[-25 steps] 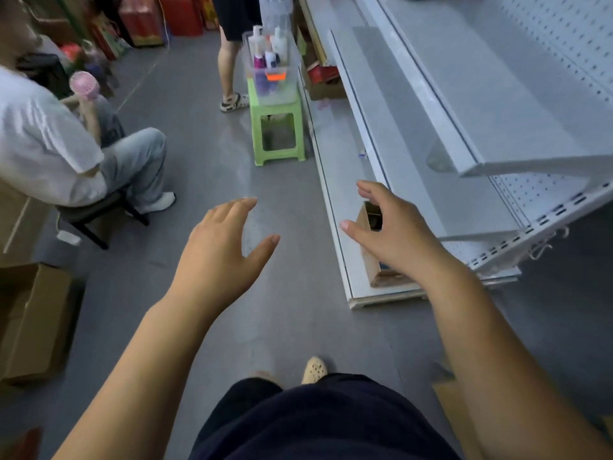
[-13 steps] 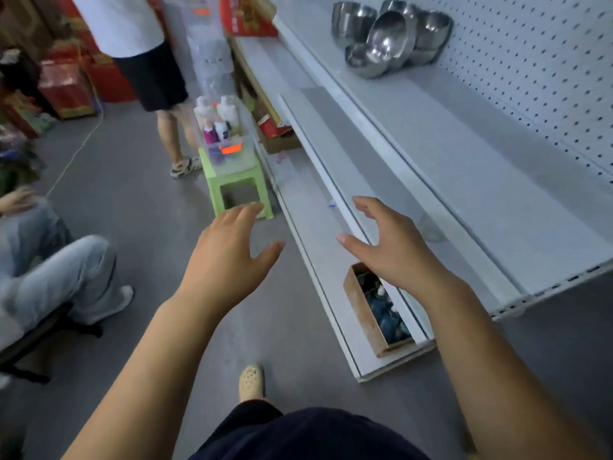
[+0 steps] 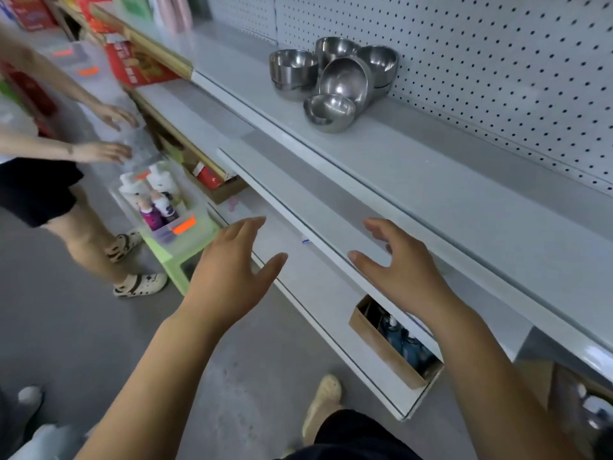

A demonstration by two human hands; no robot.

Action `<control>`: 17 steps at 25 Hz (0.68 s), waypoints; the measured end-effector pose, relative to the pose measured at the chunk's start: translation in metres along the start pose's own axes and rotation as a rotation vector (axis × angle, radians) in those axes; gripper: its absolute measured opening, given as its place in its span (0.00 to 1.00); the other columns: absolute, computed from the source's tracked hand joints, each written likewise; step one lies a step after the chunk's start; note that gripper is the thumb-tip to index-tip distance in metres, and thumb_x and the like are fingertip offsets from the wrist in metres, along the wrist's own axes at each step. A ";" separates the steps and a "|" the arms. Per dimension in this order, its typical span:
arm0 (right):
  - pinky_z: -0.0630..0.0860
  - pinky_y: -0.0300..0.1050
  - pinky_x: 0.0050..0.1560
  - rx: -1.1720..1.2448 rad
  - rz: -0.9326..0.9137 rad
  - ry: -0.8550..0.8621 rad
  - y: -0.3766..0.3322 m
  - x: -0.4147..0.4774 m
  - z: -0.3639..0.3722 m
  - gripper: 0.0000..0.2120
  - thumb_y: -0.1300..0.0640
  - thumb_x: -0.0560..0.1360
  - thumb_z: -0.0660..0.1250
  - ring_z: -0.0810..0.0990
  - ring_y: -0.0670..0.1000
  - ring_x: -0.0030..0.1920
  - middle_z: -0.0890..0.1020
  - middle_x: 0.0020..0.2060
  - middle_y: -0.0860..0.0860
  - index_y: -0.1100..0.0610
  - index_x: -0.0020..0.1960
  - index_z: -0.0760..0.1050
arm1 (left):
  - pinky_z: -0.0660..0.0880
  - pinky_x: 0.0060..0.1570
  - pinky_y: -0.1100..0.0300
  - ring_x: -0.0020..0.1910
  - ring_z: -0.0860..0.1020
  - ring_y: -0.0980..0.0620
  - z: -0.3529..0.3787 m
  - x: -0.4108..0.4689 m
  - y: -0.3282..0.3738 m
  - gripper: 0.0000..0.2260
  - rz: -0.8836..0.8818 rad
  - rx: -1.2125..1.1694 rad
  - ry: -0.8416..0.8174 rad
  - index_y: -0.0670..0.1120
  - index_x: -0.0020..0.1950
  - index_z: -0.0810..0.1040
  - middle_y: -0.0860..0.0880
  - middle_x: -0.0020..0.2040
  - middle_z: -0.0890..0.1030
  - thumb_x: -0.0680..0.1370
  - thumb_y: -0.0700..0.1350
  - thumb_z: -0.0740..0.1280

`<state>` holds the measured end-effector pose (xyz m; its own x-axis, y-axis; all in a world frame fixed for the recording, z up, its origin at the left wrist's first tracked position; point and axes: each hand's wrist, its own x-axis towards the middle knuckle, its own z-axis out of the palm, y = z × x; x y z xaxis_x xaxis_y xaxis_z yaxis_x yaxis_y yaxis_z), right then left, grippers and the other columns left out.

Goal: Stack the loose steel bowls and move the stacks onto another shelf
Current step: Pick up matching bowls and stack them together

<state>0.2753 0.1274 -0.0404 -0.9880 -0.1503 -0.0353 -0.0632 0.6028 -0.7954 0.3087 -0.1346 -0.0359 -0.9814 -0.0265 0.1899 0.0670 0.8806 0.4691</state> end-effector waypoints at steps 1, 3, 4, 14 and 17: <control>0.66 0.39 0.68 0.001 0.008 0.020 -0.001 0.015 0.001 0.28 0.46 0.79 0.71 0.68 0.37 0.66 0.71 0.66 0.37 0.45 0.77 0.67 | 0.69 0.68 0.52 0.73 0.70 0.47 0.003 0.015 -0.006 0.30 0.012 -0.005 -0.005 0.48 0.77 0.68 0.49 0.74 0.73 0.79 0.59 0.69; 0.67 0.40 0.68 0.021 0.011 0.053 -0.003 0.046 0.003 0.27 0.47 0.79 0.72 0.69 0.38 0.65 0.72 0.65 0.37 0.45 0.76 0.69 | 0.68 0.68 0.53 0.74 0.69 0.48 0.009 0.043 -0.016 0.30 0.026 -0.013 0.000 0.49 0.77 0.67 0.50 0.74 0.73 0.79 0.59 0.68; 0.68 0.41 0.68 0.035 0.009 0.068 -0.005 0.064 0.005 0.26 0.47 0.79 0.72 0.70 0.39 0.65 0.73 0.64 0.37 0.45 0.75 0.69 | 0.68 0.68 0.53 0.74 0.69 0.48 0.012 0.058 -0.021 0.30 0.029 -0.024 0.000 0.49 0.78 0.67 0.50 0.75 0.72 0.79 0.60 0.68; 0.69 0.27 0.60 0.115 -0.025 0.216 -0.020 0.229 -0.003 0.17 0.48 0.79 0.72 0.76 0.36 0.61 0.78 0.61 0.38 0.42 0.67 0.75 | 0.65 0.70 0.58 0.74 0.68 0.52 0.030 0.229 -0.043 0.34 0.068 -0.172 0.018 0.52 0.79 0.64 0.53 0.76 0.70 0.77 0.63 0.68; 0.70 0.27 0.59 0.123 -0.005 0.270 -0.019 0.260 -0.007 0.16 0.49 0.79 0.72 0.76 0.36 0.62 0.79 0.60 0.38 0.43 0.65 0.75 | 0.64 0.70 0.58 0.76 0.66 0.52 0.045 0.264 -0.049 0.37 0.079 -0.217 -0.045 0.53 0.80 0.61 0.53 0.78 0.67 0.76 0.65 0.68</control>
<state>0.0184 0.0821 -0.0306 -0.9904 0.0708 0.1184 -0.0674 0.5005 -0.8631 0.0380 -0.1629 -0.0478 -0.9783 0.0643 0.1972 0.1766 0.7569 0.6293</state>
